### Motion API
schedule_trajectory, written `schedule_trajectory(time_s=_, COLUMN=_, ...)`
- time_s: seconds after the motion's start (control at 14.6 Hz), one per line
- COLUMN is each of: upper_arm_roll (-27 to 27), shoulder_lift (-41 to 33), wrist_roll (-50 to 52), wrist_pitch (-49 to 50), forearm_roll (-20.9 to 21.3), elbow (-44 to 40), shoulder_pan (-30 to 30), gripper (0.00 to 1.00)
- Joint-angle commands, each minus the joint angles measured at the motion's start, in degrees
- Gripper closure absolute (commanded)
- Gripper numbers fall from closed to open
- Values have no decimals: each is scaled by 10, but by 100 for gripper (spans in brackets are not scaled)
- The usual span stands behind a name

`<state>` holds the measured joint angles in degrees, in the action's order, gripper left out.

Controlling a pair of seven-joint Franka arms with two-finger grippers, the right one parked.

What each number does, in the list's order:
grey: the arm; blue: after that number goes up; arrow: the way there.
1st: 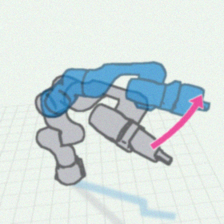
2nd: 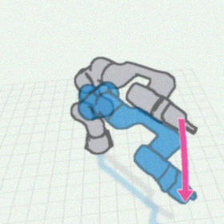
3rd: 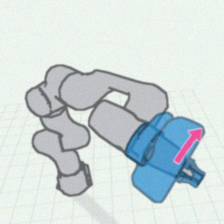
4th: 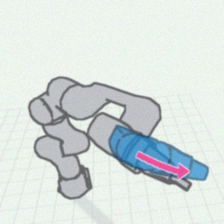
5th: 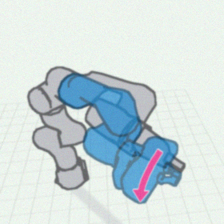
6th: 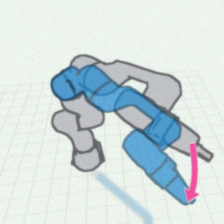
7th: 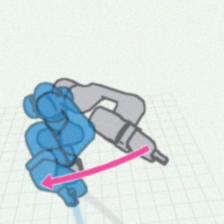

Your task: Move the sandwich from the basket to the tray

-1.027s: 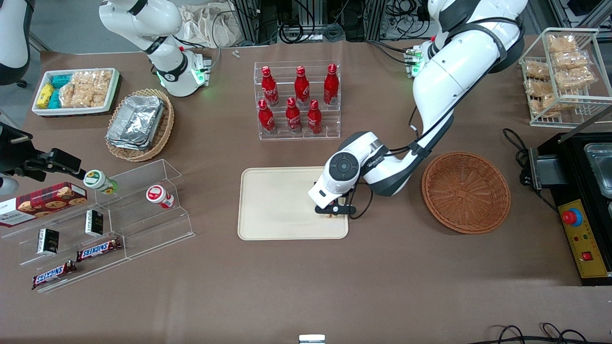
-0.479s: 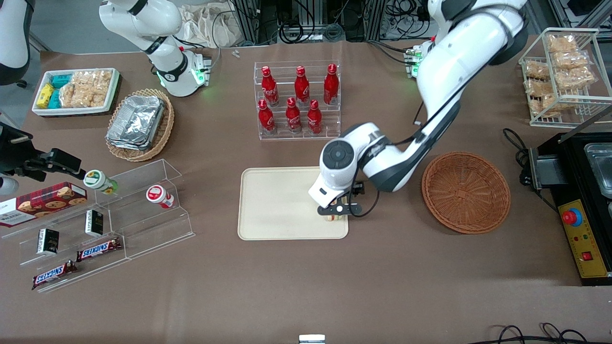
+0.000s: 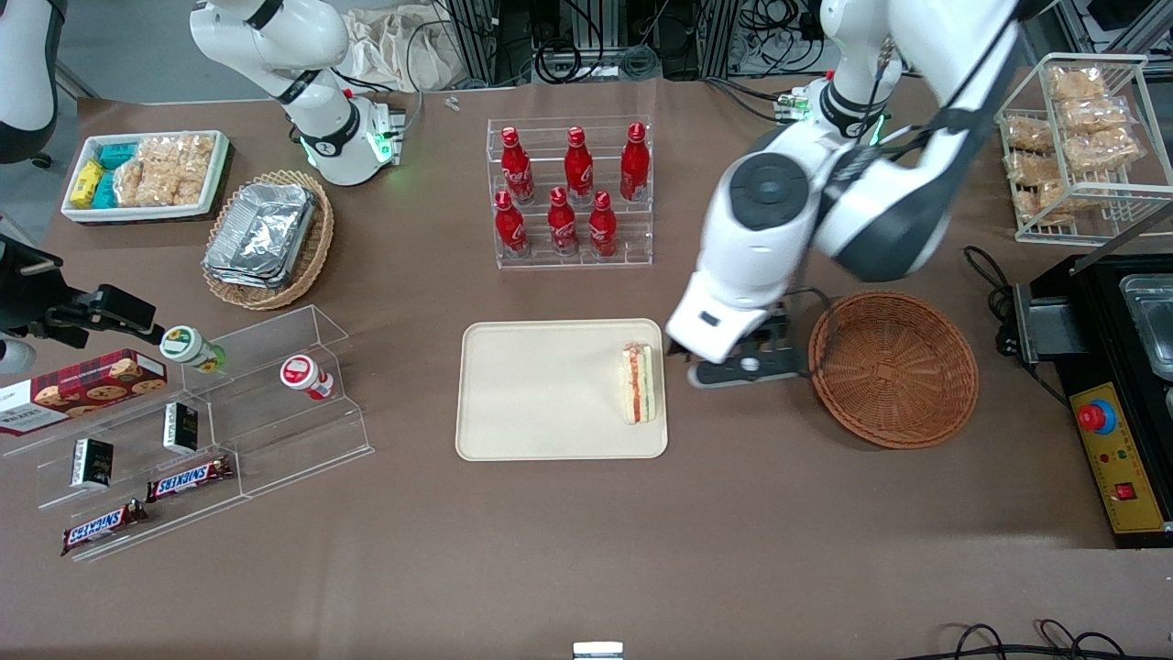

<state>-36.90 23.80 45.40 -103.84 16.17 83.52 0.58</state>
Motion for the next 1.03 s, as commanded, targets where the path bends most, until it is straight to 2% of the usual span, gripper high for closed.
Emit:
schedule_trajectory(time_s=0.0, upper_arm_roll=2, shoulder_lift=-67, wrist_roll=-99, wrist_pitch=56, forearm_roll=-86, elbow=14, shoulder_pan=-67, gripper=0)
schedule_trajectory(time_s=0.07, upper_arm_roll=17, shoulder_lift=-103, wrist_roll=-142, wrist_pitch=95, forearm_roll=-120, elbow=13, shoulder_pan=-73, gripper=0)
schedule_trajectory(time_s=0.21, upper_arm_roll=125, shoulder_lift=-162, wrist_roll=-237, wrist_pitch=159, forearm_roll=-188, elbow=12, shoulder_pan=-46, gripper=0)
schedule_trajectory(time_s=0.34, upper_arm_roll=256, shoulder_lift=-211, wrist_roll=-307, wrist_pitch=219, forearm_roll=-216, elbow=18, shoulder_pan=4, gripper=0)
schedule_trajectory(time_s=0.41, upper_arm_roll=290, shoulder_lift=-225, wrist_roll=-320, wrist_pitch=251, forearm_roll=-212, elbow=17, shoulder_pan=17, gripper=0)
schedule_trajectory(time_s=0.55, upper_arm_roll=332, shoulder_lift=-248, wrist_roll=-324, wrist_pitch=271, forearm_roll=-190, elbow=35, shoulder_pan=24, gripper=0)
schedule_trajectory(time_s=0.68, upper_arm_roll=347, shoulder_lift=-287, wrist_roll=-342, wrist_pitch=270, forearm_roll=-186, elbow=68, shoulder_pan=24, gripper=0)
schedule_trajectory(time_s=0.96, upper_arm_roll=350, shoulder_lift=-265, wrist_roll=-348, wrist_pitch=270, forearm_roll=-187, elbow=44, shoulder_pan=23, gripper=0)
